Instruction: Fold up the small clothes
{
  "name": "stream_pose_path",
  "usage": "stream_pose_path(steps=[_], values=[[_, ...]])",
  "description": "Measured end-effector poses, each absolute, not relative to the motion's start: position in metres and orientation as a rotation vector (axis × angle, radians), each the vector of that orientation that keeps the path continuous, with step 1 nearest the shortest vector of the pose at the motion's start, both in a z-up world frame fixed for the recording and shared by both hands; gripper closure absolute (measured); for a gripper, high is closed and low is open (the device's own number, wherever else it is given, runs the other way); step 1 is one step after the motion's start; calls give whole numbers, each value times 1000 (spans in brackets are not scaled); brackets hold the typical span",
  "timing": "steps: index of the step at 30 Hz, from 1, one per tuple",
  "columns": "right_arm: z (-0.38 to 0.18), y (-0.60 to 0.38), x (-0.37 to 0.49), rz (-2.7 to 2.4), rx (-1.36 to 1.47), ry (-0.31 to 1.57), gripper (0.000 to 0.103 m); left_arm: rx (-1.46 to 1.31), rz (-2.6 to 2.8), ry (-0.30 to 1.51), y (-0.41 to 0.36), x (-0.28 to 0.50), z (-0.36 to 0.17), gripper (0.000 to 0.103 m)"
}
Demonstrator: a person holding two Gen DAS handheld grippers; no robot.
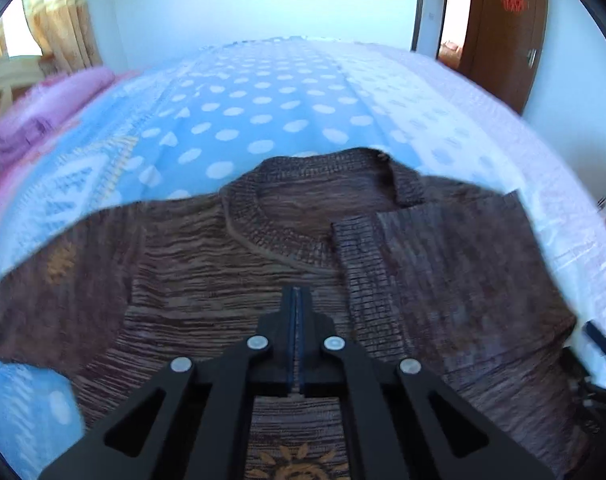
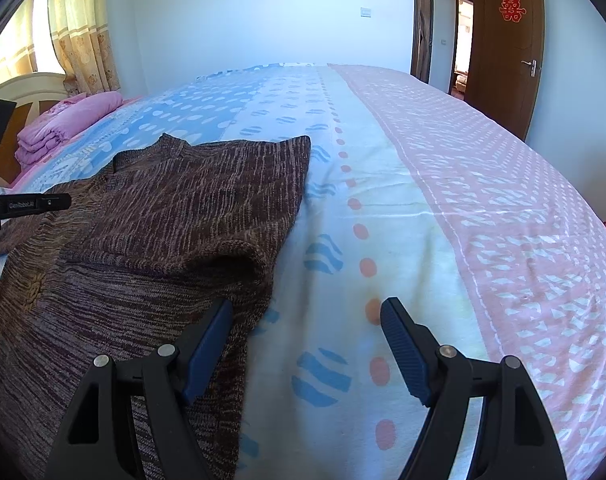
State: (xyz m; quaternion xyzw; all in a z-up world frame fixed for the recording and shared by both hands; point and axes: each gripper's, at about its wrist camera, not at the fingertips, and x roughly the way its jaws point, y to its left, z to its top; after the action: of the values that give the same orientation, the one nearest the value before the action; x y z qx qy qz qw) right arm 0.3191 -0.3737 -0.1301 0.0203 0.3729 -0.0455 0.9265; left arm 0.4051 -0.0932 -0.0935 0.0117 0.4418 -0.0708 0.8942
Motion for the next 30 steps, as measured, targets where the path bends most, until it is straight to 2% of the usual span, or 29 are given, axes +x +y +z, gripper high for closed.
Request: stream_pose_path(steps=[1,3,4,5,6,9,11,12,13,14,24,30], values=[[-130,-373,319,-95,38,764,26,11,-142,921,-92,406,-94,95],[-130,-373,319,-96,35,764,26,-21,-160,945,-95,407,-98,74],[-130,-373,319,-96,35,763,26,-31,-160,954,-98,409,-100,51],[-130,-373,319,-95,36,763,26,-34,-153,950,-102,410,-101,39],[-130,-373,319,-94,38,764,26,-29,-153,945,-107,410,-102,38],[-131,-373,319,-92,40,767,26,-2,-177,969,-124,415,-111,44],[-131,-373,320,-91,40,768,26,10,-191,991,-132,417,-118,72],[-131,-373,320,-91,40,768,26,9,-205,982,-136,416,-119,77],[-131,-373,320,-91,41,768,26,26,-208,960,-140,413,-117,91],[-131,-373,320,-90,42,767,26,41,-224,956,-144,411,-115,95],[-131,-374,319,-90,40,764,26,74,-206,884,-119,399,-86,96],[-130,-373,317,-86,39,760,26,102,-173,910,-110,406,-103,96]])
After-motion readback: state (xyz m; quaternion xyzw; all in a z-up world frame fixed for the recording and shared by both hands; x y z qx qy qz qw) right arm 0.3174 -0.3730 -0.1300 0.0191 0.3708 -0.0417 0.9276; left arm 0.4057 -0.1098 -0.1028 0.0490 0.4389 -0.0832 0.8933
